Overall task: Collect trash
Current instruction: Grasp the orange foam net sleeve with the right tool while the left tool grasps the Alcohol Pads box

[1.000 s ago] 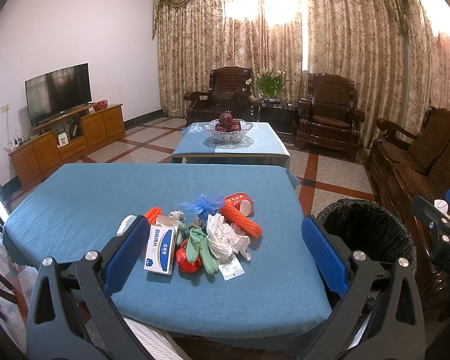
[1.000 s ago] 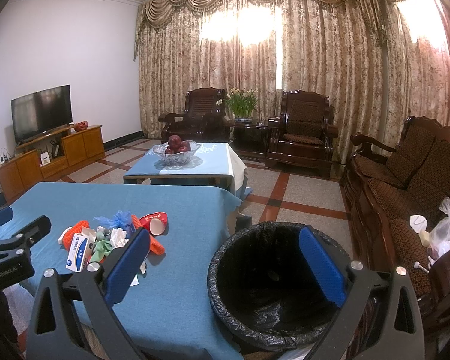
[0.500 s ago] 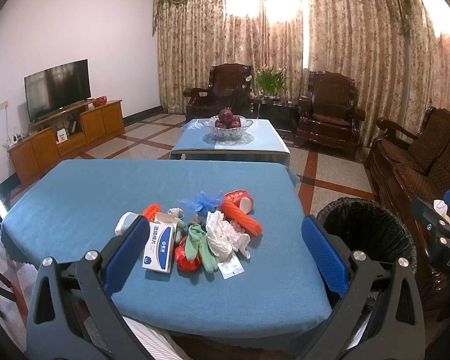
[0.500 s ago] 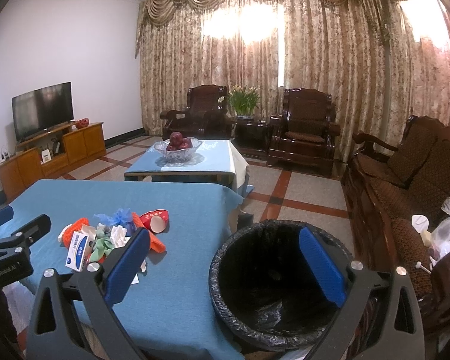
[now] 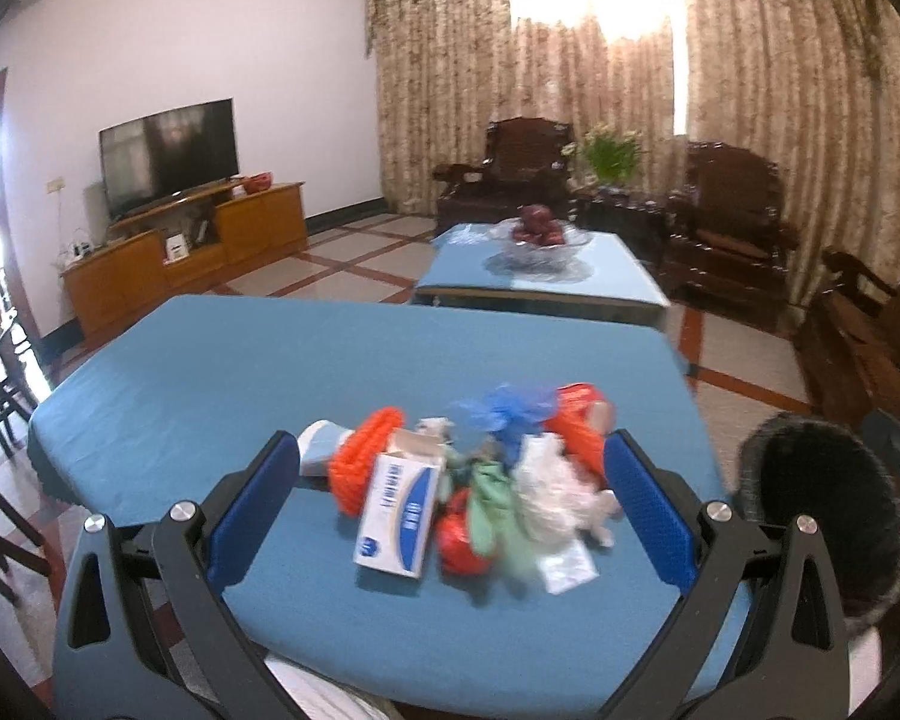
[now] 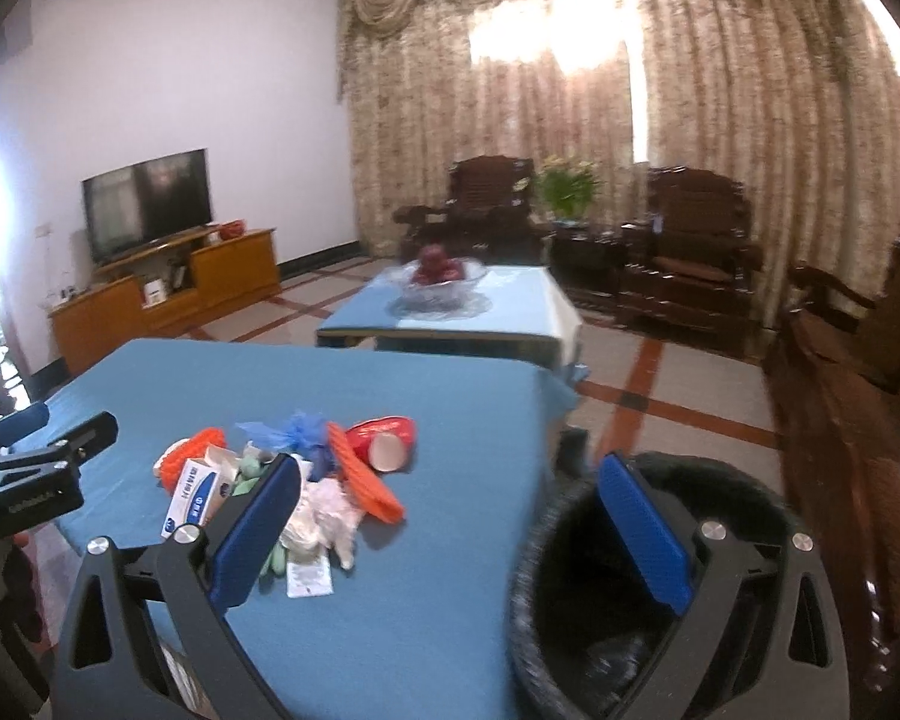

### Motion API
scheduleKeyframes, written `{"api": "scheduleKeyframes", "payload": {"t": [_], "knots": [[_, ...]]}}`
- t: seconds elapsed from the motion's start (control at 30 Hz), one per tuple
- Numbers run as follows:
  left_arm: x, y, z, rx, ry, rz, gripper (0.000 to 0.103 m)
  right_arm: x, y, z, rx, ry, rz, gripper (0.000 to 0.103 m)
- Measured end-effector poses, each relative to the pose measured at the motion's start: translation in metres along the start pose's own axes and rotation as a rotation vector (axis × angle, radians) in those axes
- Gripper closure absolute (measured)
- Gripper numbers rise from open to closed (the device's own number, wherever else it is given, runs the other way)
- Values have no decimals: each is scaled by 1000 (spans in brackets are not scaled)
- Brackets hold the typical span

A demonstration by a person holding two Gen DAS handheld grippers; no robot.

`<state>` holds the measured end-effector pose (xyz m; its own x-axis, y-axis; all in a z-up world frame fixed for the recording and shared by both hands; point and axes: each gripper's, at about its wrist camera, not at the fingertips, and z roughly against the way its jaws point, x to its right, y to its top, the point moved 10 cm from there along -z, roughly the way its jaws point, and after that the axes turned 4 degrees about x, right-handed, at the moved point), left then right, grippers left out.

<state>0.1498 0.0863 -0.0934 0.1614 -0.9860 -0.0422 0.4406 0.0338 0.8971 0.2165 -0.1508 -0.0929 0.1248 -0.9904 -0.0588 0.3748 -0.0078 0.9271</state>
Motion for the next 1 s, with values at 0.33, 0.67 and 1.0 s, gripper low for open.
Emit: {"api": "scheduleKeyframes", "payload": {"t": [0.33,0.67,1.0], "knots": [[-48,-36,-86,-111,71,25,6,-48,-51,-123,-184,151,45,39],[-56,-84,-131,-241,51,48,23,-63,-116,-201,-391,198,94,58],[-40,-107,-163,-293,5,27,23,-55,-112,-194,-389,260,56,91]]}}
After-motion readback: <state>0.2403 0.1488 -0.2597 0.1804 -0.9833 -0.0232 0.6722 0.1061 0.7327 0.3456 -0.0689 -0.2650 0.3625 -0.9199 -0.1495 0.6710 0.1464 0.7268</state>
